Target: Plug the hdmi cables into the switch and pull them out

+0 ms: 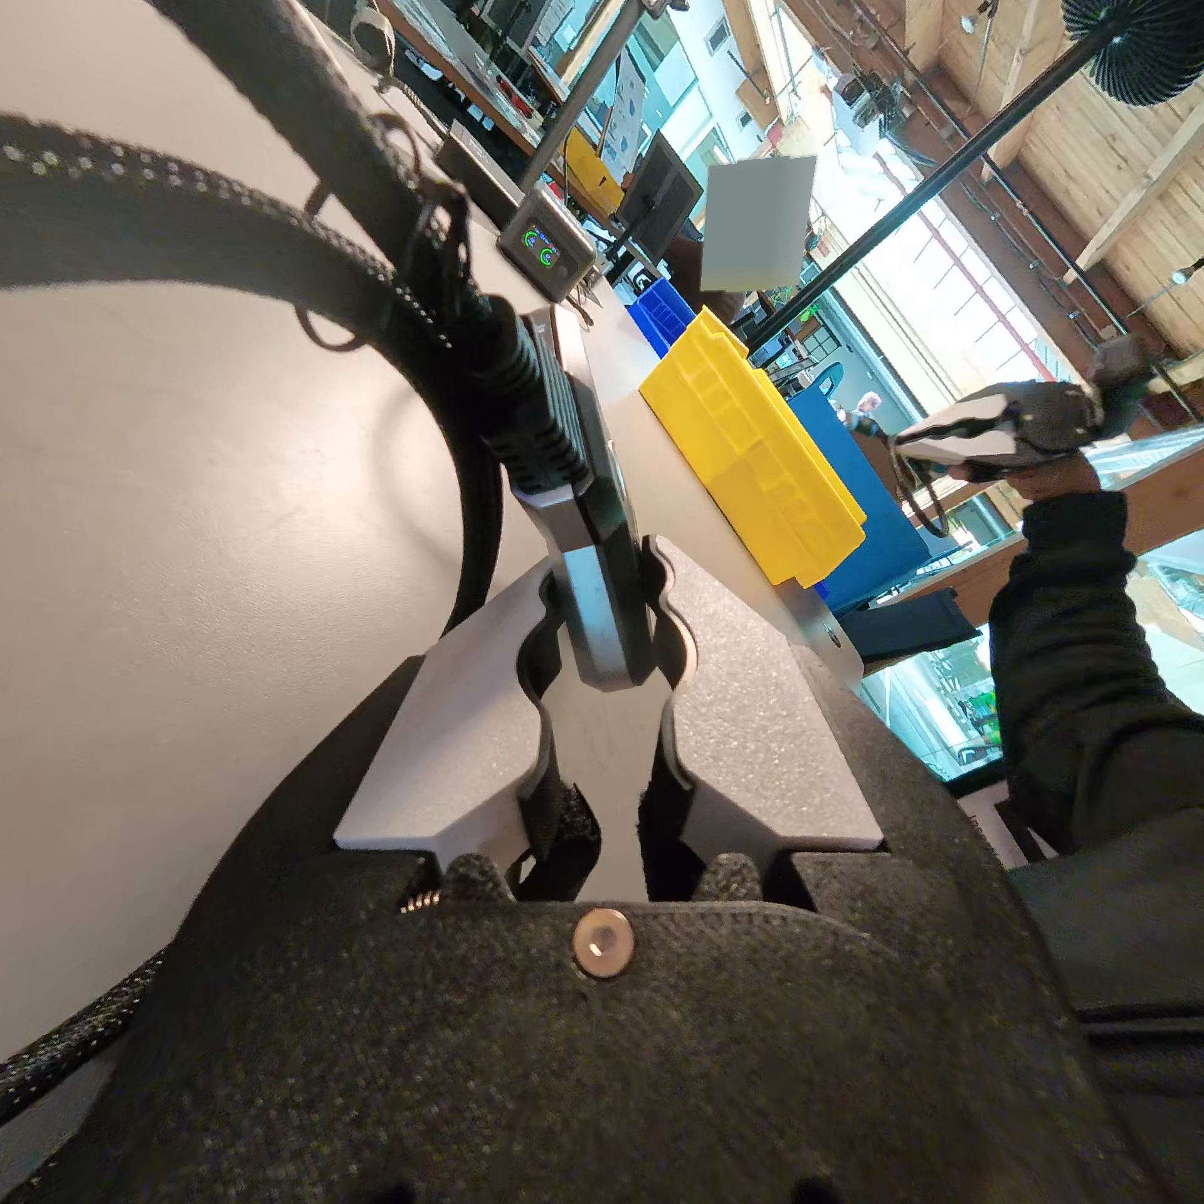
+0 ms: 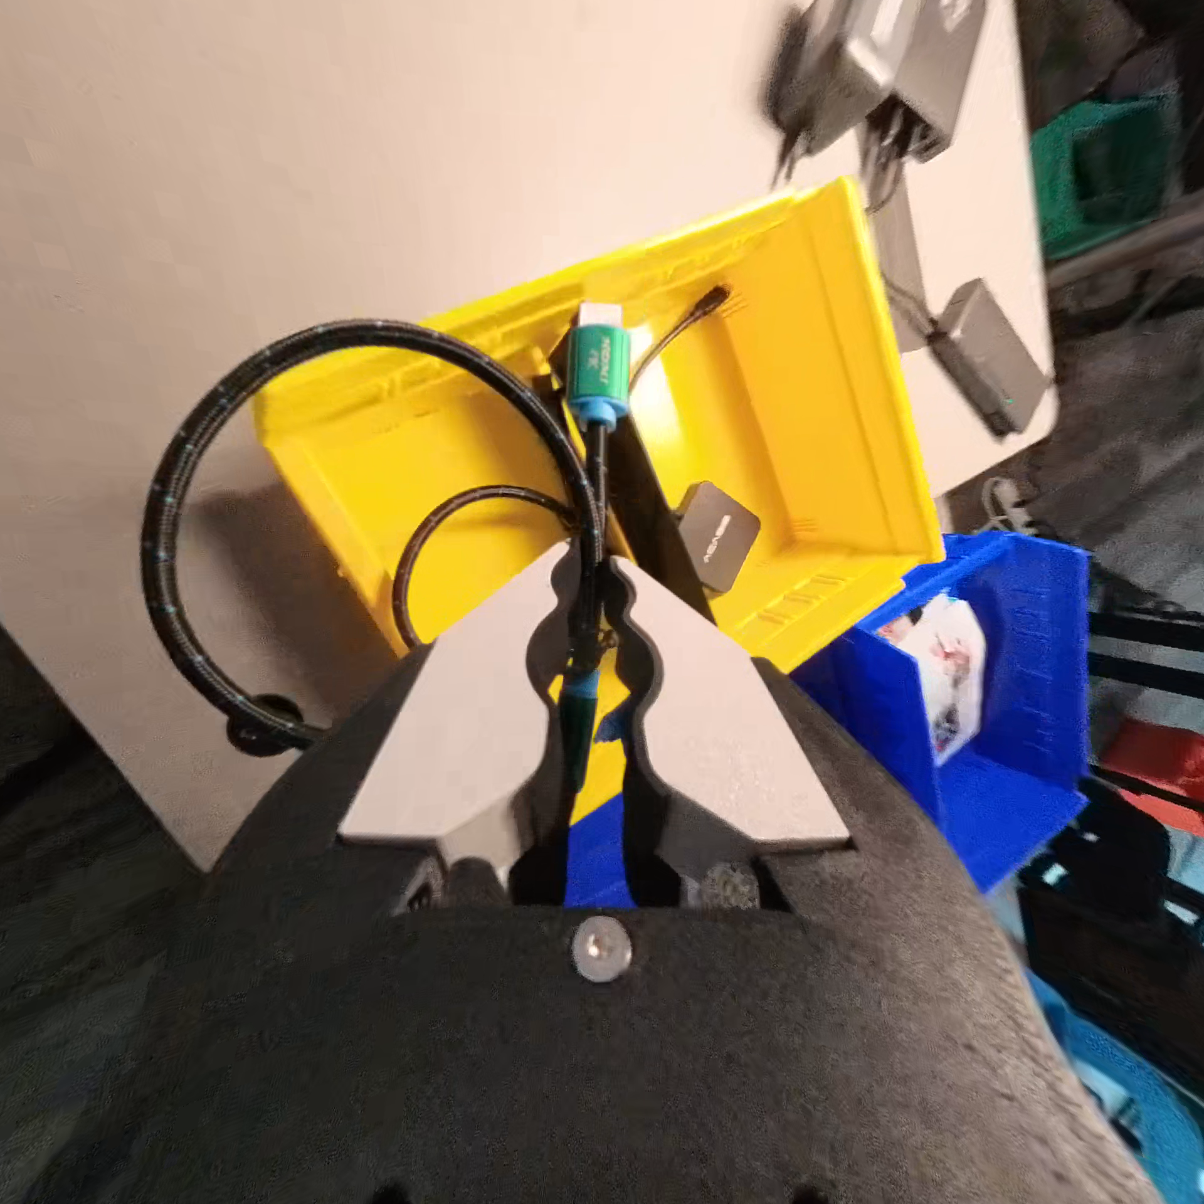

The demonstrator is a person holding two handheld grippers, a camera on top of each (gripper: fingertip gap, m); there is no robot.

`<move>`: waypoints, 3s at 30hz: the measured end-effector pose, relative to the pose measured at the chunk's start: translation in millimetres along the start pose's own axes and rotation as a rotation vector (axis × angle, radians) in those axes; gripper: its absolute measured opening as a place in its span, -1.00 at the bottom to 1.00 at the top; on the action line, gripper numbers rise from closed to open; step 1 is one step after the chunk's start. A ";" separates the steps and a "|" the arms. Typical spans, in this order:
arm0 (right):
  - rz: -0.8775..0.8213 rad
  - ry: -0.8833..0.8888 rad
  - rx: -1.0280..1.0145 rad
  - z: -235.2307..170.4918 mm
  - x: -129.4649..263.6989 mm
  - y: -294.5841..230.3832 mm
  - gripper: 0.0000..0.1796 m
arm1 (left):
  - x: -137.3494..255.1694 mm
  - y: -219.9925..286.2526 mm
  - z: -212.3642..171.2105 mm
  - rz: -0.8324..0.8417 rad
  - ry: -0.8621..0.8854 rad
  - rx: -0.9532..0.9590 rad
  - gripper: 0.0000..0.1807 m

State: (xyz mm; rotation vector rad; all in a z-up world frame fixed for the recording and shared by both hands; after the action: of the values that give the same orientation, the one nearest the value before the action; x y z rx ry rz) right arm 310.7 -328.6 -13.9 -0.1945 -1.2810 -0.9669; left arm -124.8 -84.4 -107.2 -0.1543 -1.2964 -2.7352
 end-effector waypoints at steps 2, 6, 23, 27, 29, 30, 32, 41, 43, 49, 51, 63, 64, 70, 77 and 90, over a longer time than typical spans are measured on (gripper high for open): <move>0.120 -0.100 0.024 -16.5 -27.0 -2.9 -0.91 | 0.9 -0.3 0.6 0.008 0.011 -0.002 -0.76; 0.172 -0.233 0.129 -29.7 -82.0 2.7 -0.90 | 0.3 -1.4 0.5 0.023 0.015 -0.009 -0.76; -0.107 0.123 0.218 140.4 -66.0 -54.1 -0.68 | -13.1 12.0 -15.7 -0.065 -0.129 -0.072 -0.76; -0.069 0.366 0.248 244.3 -103.2 -116.6 -0.79 | -11.7 17.4 -19.5 -0.090 -0.147 -0.100 -0.76; -0.057 0.490 0.247 289.7 -121.1 -140.4 -0.77 | -11.7 18.7 -21.3 -0.091 -0.153 -0.116 -0.76; -0.040 0.551 0.241 310.0 -129.2 -151.3 -0.72 | -11.8 19.4 -21.8 -0.092 -0.156 -0.121 -0.76; 0.009 0.607 0.225 339.6 -149.7 -168.8 -0.57 | -12.0 19.7 -22.4 -0.094 -0.160 -0.123 -0.76; -0.279 0.619 0.371 375.4 -206.6 -158.3 -0.80 | -3.5 19.1 -40.3 -0.099 -0.317 -0.079 -0.77; -0.360 0.623 0.437 370.9 -204.5 -151.8 -0.82 | 9.2 21.5 -53.0 -0.084 -0.431 -0.107 -0.77; -0.472 0.611 0.574 351.8 -202.3 -134.2 -0.83 | 49.5 71.1 -34.1 -0.240 -0.494 -0.215 -0.76; -0.453 0.640 0.599 349.6 -200.4 -136.0 -0.83 | 45.3 70.7 -2.1 -0.186 -0.427 -0.274 -0.68; -0.422 0.648 0.775 333.2 -200.8 -149.5 -0.83 | -65.4 43.6 7.2 -0.180 -0.879 -0.441 -0.44; -0.427 0.648 0.786 332.4 -200.3 -150.3 -0.83 | -69.0 36.8 -11.9 -0.226 -0.958 -0.365 -0.42; -0.413 0.624 0.809 322.8 -208.6 -154.2 -0.84 | -76.2 33.6 -56.0 -0.445 -1.010 -0.182 -0.69; -0.228 0.645 0.679 316.4 -211.1 -169.6 -0.83 | -71.6 28.7 -68.2 -0.465 -0.971 -0.137 -0.73; -0.181 0.537 0.637 283.1 -212.5 -159.5 -1.00 | -63.3 30.1 -72.6 -0.445 -0.909 -0.190 -0.72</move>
State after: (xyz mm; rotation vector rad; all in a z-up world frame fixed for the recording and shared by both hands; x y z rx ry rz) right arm 3.2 -145.9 -165.0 0.6454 -1.0487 -0.6516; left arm -61.1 -156.1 -138.7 -1.4188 -1.3175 -3.2954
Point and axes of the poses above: each gripper's, where its closed fingertips meet, x back along the fingers, z out of its top, y = z × x across the jaws, the point moved 1 cm from there along x, back along the fingers, and after that the axes turned 5 degrees about x, right-handed, at the moved point
